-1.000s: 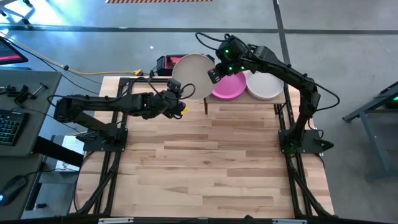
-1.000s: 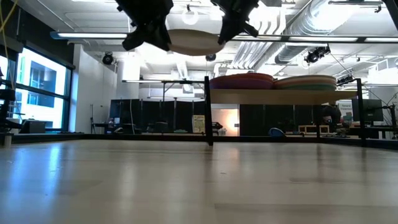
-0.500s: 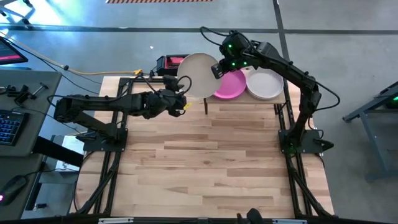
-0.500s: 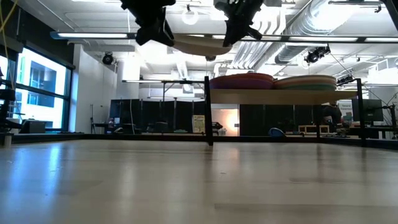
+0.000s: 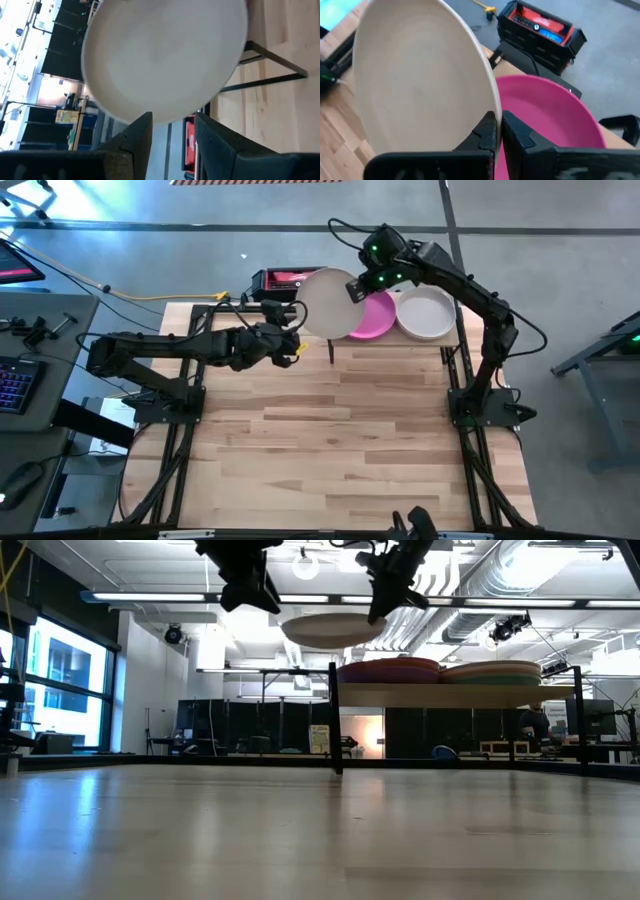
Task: Place and stack plates onto a shelf
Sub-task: Stack the white plate on top of the pink plate on the shelf
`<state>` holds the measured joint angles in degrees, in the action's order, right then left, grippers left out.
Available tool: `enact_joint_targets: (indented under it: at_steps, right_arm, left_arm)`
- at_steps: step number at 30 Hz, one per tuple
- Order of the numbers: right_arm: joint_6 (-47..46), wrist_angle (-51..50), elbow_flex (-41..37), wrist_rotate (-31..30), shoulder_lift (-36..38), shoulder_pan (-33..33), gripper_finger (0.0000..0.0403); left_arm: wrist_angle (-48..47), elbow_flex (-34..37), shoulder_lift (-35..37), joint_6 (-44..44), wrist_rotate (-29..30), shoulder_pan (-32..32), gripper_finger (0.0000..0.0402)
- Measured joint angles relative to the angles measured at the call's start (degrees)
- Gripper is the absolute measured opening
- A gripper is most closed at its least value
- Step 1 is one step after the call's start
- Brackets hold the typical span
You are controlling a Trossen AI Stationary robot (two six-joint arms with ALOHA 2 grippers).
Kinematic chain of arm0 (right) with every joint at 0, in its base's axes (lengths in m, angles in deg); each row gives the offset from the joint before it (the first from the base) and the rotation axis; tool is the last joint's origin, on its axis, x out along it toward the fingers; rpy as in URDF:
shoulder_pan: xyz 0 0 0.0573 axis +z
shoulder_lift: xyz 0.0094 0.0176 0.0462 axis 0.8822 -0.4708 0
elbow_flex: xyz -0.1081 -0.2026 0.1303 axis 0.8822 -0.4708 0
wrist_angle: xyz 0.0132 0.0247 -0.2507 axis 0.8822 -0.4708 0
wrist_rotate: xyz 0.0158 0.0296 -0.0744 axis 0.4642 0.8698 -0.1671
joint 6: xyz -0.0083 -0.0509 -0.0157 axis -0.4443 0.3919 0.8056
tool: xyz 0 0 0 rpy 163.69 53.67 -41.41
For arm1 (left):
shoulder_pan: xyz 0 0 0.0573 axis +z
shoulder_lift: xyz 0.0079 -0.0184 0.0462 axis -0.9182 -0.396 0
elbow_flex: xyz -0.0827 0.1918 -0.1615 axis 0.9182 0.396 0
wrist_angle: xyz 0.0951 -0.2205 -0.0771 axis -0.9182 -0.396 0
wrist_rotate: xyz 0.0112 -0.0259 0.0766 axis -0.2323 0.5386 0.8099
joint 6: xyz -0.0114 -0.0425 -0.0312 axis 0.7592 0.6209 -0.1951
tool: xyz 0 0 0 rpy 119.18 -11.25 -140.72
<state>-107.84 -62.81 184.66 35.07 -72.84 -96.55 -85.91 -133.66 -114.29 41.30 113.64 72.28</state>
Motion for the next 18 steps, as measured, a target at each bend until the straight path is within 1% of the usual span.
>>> enact_joint_targets:
  at_steps: [4, 8, 13, 18]
  right_arm:
    - [0.44, -2.49, 0.0, 0.62, 0.0, -1.67, 0.0]
    - [1.55, -5.87, 0.0, 1.2, 0.0, -4.08, 0.0]
    - [3.44, -8.01, 0.0, 6.46, 0.0, -8.46, 0.0]
    - [5.24, -10.89, 0.0, 10.2, 0.0, -13.21, 0.0]
  left_arm:
    - [-0.04, 0.0, 0.0, 0.0, 1.43, 0.0, 0.0138]
    - [-0.09, 0.0, 0.0, 0.0, 1.48, 0.0, 0.0138]
    - [-0.15, 0.0, 0.0, 1.27, 1.5, 0.0, 0.0138]
    - [-0.22, 0.0, 0.0, 2.82, 1.5, 0.0, 0.0138]
